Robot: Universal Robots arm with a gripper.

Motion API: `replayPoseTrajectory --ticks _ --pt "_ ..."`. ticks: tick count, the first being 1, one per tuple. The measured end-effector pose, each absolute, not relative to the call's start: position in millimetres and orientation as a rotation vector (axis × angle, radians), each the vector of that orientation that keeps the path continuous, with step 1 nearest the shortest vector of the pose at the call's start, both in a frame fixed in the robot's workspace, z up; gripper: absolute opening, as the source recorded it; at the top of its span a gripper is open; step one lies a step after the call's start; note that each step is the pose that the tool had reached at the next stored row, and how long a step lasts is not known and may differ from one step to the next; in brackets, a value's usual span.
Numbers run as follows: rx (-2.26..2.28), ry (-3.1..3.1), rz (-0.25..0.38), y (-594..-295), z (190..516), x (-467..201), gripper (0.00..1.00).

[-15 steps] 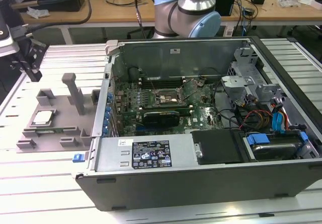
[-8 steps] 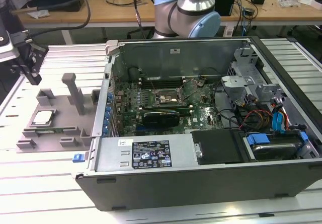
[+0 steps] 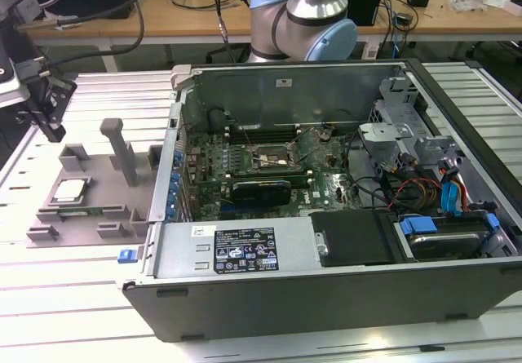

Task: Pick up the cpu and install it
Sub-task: 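Reach for the cpu, then pick up the cpu and move it towards the insertion slot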

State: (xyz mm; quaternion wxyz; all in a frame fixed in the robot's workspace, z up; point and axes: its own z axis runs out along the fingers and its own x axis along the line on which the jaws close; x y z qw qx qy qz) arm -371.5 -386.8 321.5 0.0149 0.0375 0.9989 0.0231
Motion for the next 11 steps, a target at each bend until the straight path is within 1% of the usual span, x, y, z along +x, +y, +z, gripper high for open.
replayPoseTrajectory --ticks 11 --pt "0.117 3.109 0.072 -385.8 319.1 -373.7 0.11"
